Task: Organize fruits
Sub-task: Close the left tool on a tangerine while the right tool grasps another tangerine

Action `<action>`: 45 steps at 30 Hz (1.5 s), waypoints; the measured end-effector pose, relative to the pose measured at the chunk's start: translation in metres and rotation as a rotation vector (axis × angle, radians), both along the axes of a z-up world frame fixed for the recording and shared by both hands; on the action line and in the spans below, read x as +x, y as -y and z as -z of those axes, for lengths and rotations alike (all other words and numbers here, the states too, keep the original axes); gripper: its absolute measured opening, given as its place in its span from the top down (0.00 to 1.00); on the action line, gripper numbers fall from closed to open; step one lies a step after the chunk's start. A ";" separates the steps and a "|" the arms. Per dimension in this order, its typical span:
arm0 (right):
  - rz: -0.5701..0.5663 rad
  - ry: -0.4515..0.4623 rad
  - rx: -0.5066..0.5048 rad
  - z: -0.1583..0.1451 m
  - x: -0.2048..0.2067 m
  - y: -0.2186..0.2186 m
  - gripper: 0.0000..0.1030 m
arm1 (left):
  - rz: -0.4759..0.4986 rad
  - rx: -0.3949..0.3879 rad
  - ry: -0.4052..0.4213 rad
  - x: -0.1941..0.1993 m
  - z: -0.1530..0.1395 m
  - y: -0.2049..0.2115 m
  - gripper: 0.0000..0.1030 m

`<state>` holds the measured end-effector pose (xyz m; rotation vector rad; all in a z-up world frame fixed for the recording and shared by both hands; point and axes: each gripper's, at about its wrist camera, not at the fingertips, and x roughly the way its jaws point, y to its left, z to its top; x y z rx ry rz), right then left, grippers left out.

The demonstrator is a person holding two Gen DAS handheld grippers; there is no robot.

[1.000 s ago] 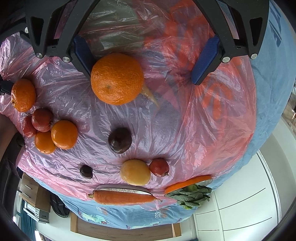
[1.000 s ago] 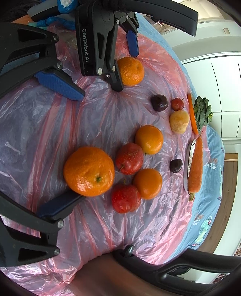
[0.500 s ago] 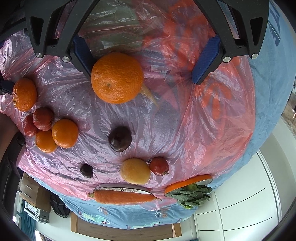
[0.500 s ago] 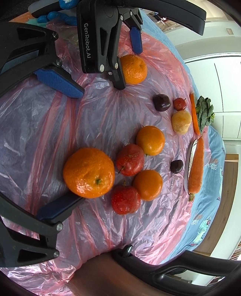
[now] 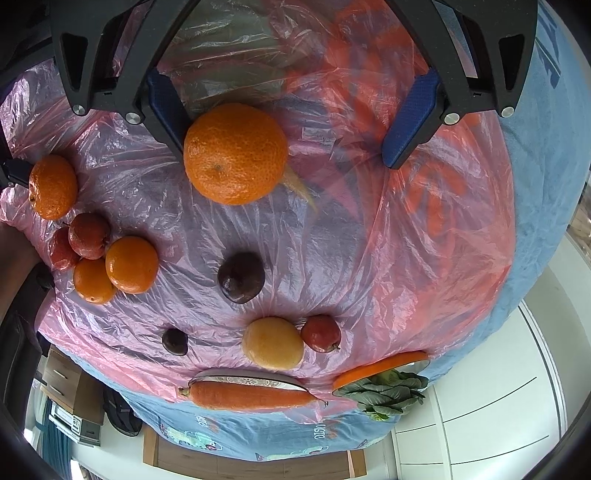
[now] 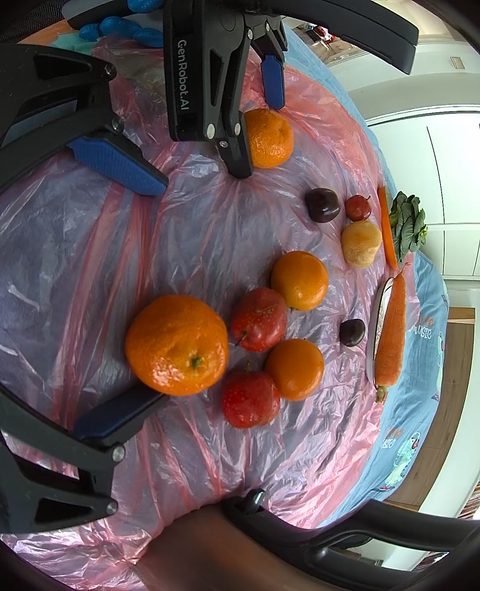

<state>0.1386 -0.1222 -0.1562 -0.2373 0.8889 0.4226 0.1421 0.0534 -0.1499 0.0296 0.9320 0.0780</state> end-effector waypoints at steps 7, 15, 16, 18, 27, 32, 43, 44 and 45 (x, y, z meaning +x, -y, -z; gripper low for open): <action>0.000 0.000 0.001 0.000 0.000 0.000 0.00 | 0.004 -0.010 -0.001 0.000 0.000 -0.001 0.07; 0.000 0.000 0.001 0.000 0.000 0.000 0.00 | 0.009 -0.014 0.000 0.000 0.001 -0.001 0.07; 0.000 0.001 0.001 0.000 0.000 0.000 0.00 | 0.007 -0.014 0.004 0.000 0.000 -0.001 0.07; 0.000 0.001 0.001 0.000 0.000 0.000 0.00 | 0.005 -0.013 0.016 -0.001 0.000 0.000 0.07; 0.003 0.003 0.005 0.000 0.000 0.000 0.00 | 0.038 -0.033 0.027 -0.004 -0.010 -0.001 0.19; 0.013 0.008 -0.012 0.001 0.000 -0.002 0.00 | 0.044 -0.029 0.035 -0.006 -0.016 0.002 0.24; -0.135 -0.148 0.156 -0.005 0.013 0.024 0.00 | 0.048 -0.024 0.023 -0.010 -0.017 0.003 0.26; -0.127 -0.157 0.172 -0.006 0.015 0.026 0.00 | 0.047 -0.025 0.023 -0.010 -0.017 0.003 0.26; -0.122 -0.161 0.182 -0.006 0.016 0.026 0.00 | 0.047 -0.025 0.023 -0.010 -0.016 0.003 0.26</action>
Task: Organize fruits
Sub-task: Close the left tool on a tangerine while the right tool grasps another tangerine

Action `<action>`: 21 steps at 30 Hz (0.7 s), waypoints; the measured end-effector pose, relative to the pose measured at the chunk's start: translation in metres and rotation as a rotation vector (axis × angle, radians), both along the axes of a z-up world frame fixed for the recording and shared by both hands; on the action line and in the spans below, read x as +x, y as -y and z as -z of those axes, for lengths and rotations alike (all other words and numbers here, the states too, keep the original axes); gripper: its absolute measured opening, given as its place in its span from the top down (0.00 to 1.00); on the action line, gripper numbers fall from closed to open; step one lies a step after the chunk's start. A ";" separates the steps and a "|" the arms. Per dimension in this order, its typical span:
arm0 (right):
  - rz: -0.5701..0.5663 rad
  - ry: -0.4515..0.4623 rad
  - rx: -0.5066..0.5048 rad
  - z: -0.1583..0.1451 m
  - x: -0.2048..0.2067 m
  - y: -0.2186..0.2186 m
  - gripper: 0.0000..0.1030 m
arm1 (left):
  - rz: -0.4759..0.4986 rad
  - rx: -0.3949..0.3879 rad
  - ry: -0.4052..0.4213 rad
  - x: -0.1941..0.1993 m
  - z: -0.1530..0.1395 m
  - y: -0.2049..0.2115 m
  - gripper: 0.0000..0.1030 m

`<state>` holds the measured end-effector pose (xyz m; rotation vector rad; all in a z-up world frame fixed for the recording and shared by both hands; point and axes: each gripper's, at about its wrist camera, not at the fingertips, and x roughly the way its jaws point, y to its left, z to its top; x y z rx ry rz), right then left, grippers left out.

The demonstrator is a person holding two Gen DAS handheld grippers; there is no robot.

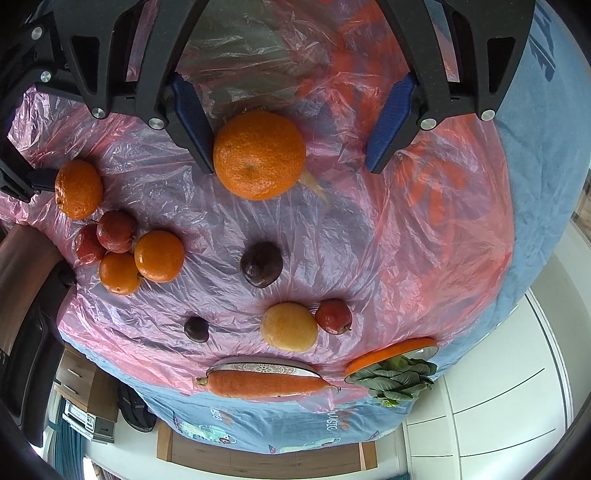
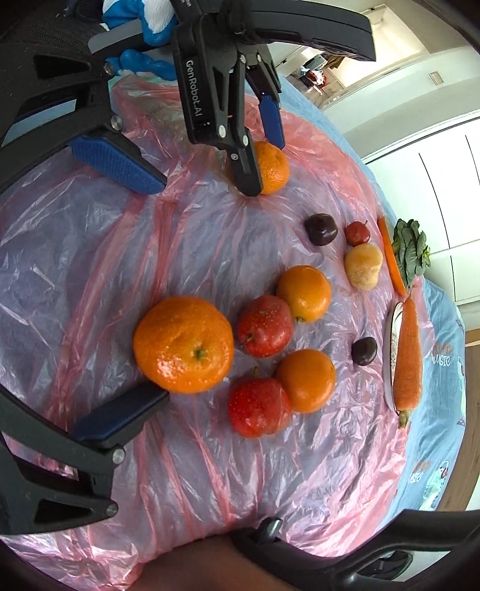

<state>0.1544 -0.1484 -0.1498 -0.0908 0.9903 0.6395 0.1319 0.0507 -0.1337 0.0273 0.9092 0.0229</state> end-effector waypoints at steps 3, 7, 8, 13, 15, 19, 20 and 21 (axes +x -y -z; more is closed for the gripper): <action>-0.031 -0.007 -0.057 -0.001 0.000 -0.007 0.00 | 0.001 -0.003 -0.003 -0.001 0.000 0.000 0.26; -0.032 0.015 -0.082 -0.006 -0.005 -0.011 0.00 | 0.001 -0.009 0.002 -0.001 -0.001 -0.002 0.26; -0.020 0.042 -0.062 -0.013 -0.007 -0.009 0.00 | -0.002 -0.011 0.006 -0.001 -0.001 -0.002 0.26; 0.004 0.103 -0.071 -0.024 -0.008 -0.012 0.00 | 0.014 -0.018 0.011 -0.001 -0.004 0.000 0.47; -0.002 0.088 -0.066 -0.021 -0.005 -0.013 0.00 | 0.025 -0.024 0.005 0.000 -0.004 0.001 0.54; 0.038 0.113 -0.044 -0.026 -0.001 -0.007 0.00 | 0.034 -0.031 -0.001 0.001 -0.002 0.002 0.61; 0.042 0.102 -0.045 -0.025 0.003 -0.006 0.00 | 0.035 -0.028 -0.002 0.001 -0.001 0.003 0.61; 0.047 0.087 -0.052 -0.022 0.007 -0.006 0.00 | 0.038 -0.023 -0.001 0.000 -0.001 0.003 0.61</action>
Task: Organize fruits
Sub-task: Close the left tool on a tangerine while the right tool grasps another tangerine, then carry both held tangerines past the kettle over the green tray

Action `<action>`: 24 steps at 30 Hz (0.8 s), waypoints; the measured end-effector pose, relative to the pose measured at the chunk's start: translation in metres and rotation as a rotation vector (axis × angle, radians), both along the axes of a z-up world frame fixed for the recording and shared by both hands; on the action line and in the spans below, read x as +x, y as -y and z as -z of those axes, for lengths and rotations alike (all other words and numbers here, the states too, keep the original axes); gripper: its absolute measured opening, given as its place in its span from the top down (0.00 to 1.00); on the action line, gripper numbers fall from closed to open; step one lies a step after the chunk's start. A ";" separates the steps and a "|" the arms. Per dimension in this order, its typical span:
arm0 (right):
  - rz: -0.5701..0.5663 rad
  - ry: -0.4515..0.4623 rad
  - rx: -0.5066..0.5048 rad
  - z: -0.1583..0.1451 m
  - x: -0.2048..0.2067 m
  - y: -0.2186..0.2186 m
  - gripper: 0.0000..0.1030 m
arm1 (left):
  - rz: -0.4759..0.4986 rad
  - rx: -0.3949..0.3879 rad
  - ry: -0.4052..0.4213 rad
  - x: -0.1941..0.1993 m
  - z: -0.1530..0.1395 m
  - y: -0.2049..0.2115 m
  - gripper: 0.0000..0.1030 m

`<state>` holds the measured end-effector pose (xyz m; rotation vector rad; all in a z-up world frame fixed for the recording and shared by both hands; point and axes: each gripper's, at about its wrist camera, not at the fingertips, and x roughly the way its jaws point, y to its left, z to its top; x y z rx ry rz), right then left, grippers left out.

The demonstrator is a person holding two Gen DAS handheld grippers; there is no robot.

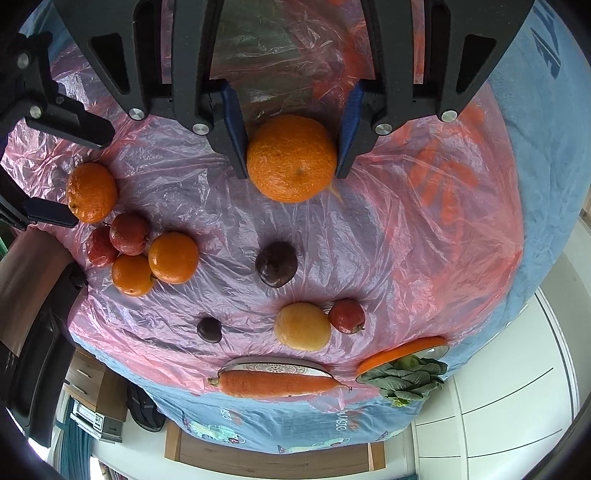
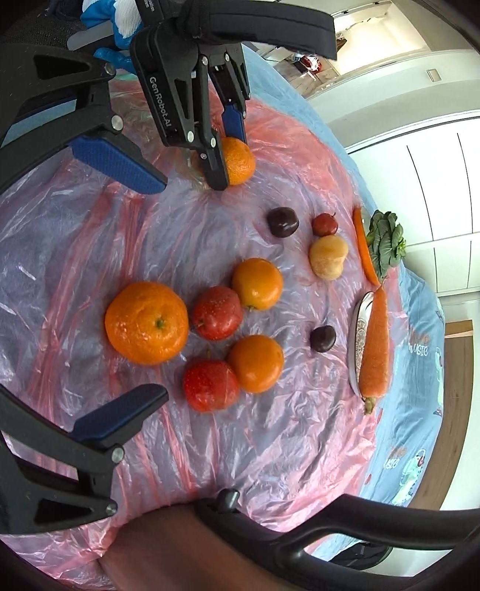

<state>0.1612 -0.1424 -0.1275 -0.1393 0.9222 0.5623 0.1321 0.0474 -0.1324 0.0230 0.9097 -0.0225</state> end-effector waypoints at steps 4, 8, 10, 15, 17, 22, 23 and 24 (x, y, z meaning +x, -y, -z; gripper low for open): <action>0.033 -0.050 0.013 0.009 0.009 0.008 0.00 | 0.010 0.005 0.001 -0.001 -0.001 0.000 0.62; 0.038 -0.046 0.016 0.007 0.009 0.012 0.17 | 0.011 0.005 -0.001 -0.003 -0.002 -0.001 0.62; 0.039 -0.048 0.011 0.007 0.011 0.015 0.25 | 0.012 0.008 -0.004 -0.004 -0.003 -0.001 0.62; 0.029 -0.046 -0.020 0.008 0.012 0.011 0.25 | 0.002 0.021 -0.005 -0.008 -0.007 -0.001 0.62; 0.036 -0.053 -0.015 0.009 0.013 0.012 0.25 | -0.009 0.021 -0.007 -0.009 -0.008 -0.003 0.62; 0.028 -0.040 -0.026 0.002 0.009 0.010 0.26 | -0.029 0.022 -0.001 -0.011 -0.015 -0.009 0.62; 0.026 -0.038 -0.021 0.000 0.007 0.010 0.26 | -0.030 0.021 0.000 -0.012 -0.017 -0.010 0.63; 0.026 -0.037 -0.013 -0.002 0.005 0.010 0.26 | -0.028 0.019 0.002 -0.013 -0.019 -0.010 0.63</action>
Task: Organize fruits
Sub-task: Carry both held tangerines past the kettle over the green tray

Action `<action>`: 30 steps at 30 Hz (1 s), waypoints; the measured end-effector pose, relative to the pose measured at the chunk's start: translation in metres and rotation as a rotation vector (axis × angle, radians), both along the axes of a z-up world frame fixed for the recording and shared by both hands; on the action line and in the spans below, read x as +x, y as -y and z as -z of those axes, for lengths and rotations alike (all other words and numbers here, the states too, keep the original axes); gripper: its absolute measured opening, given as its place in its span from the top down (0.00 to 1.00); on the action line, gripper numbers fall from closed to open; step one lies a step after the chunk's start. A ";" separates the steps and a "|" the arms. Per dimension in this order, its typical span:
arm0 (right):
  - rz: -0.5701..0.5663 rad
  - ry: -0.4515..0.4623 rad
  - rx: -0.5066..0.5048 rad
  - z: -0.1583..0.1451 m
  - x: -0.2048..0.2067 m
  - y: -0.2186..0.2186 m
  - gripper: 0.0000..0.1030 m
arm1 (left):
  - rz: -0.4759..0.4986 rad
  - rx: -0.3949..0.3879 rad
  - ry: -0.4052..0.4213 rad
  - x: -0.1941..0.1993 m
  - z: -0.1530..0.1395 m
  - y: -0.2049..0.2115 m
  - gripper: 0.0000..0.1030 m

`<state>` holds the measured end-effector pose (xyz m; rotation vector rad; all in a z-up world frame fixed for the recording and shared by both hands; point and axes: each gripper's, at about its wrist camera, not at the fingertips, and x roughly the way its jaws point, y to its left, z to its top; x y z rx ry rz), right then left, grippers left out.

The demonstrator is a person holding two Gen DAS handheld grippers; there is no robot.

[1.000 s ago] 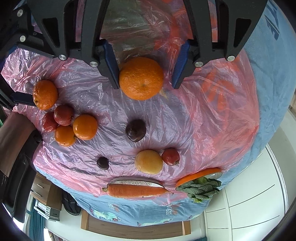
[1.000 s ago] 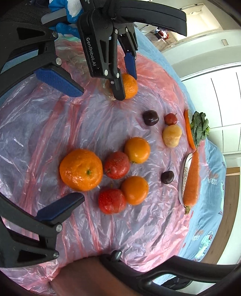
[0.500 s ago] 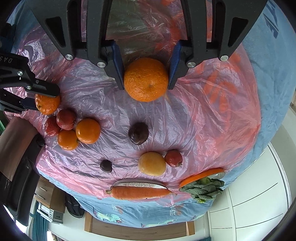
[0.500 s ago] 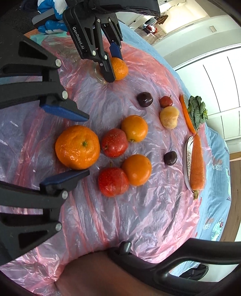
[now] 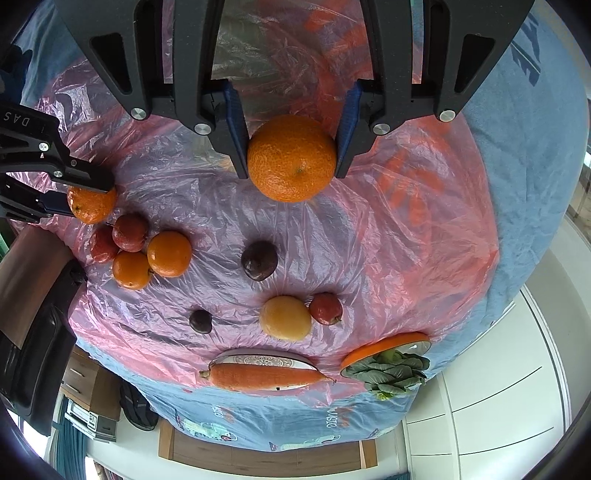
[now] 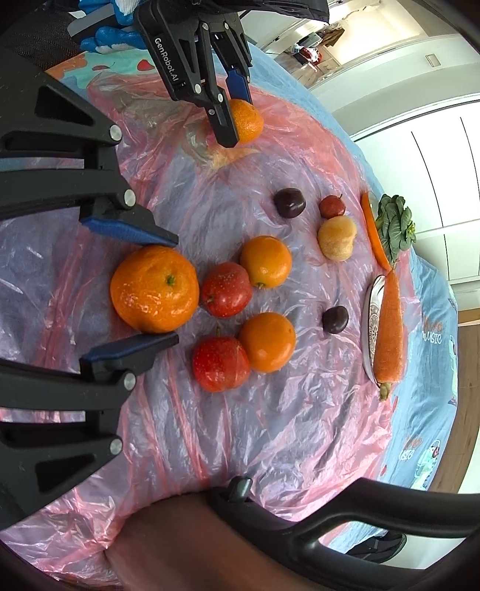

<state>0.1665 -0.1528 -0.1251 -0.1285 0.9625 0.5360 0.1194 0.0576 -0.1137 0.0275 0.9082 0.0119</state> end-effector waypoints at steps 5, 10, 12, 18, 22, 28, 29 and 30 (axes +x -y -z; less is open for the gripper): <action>0.016 0.001 0.061 -0.013 -0.009 0.007 0.26 | 0.005 -0.022 0.014 -0.007 -0.012 -0.002 0.63; 0.035 0.012 0.114 -0.030 -0.022 0.018 0.26 | 0.024 -0.047 0.031 -0.017 -0.029 0.001 0.63; 0.047 0.020 0.132 -0.036 -0.028 0.025 0.26 | 0.042 -0.045 0.042 -0.021 -0.037 0.009 0.63; 0.098 0.043 0.162 -0.053 -0.043 0.057 0.26 | 0.112 -0.074 0.058 -0.026 -0.055 0.043 0.63; 0.151 0.062 0.165 -0.063 -0.054 0.092 0.26 | 0.199 -0.090 0.066 -0.027 -0.066 0.084 0.63; 0.280 0.106 0.152 -0.080 -0.063 0.172 0.26 | 0.354 -0.133 0.062 -0.028 -0.079 0.162 0.63; 0.306 0.114 0.147 -0.083 -0.063 0.187 0.26 | 0.381 -0.141 0.059 -0.027 -0.080 0.176 0.63; 0.333 0.123 0.142 -0.085 -0.063 0.203 0.26 | 0.407 -0.146 0.058 -0.027 -0.082 0.191 0.63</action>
